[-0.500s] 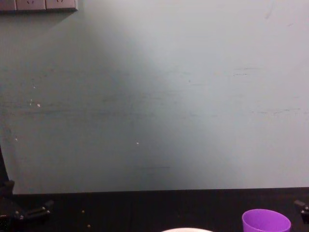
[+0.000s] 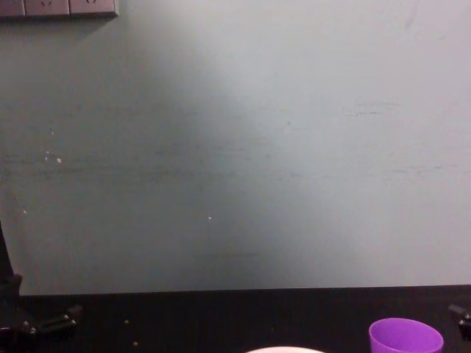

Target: Pick up the cup and pour the mung beans from the cup into the bowl.

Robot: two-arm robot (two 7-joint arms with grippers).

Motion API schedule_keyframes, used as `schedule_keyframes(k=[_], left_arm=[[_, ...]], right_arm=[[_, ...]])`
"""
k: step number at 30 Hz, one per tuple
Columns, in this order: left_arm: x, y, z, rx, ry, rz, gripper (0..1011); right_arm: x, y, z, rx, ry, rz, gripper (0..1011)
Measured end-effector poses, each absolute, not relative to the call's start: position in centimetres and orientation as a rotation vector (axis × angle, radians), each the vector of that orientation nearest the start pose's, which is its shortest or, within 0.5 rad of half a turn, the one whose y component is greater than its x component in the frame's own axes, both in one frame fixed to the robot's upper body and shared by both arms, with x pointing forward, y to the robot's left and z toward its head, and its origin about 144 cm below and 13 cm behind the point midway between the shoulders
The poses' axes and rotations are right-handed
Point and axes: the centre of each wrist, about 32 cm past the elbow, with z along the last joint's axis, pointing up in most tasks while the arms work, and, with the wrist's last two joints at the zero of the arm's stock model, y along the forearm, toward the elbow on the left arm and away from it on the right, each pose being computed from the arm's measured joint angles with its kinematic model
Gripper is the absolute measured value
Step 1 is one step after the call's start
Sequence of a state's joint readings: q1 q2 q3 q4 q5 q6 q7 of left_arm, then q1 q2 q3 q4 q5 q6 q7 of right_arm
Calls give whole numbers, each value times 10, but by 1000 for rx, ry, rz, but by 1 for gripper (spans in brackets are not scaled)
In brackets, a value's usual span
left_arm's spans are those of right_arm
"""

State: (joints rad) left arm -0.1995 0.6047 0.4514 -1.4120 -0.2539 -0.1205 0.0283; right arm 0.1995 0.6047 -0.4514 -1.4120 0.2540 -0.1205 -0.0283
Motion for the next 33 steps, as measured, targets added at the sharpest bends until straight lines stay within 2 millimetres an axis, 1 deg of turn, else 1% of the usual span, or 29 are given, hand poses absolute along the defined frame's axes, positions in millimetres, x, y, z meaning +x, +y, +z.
schedule_keyframes(k=[23,26,28,33], left_arm=[[489,310,1140,304,-285,1248,1011],[489,310,1140,304,-285,1248,1011],[489,310,1140,304,-285,1248,1011],[489,310,1140,304,-285,1248,1011]], right_arm=[[488,-310,1140,-304,-285,-1248,1003],[484,-311,1143,-283,-300,-1242,1003],[478,-313,1145,-264,-312,-1236,1003],[458,-323,1149,-227,-321,-1221,1003]])
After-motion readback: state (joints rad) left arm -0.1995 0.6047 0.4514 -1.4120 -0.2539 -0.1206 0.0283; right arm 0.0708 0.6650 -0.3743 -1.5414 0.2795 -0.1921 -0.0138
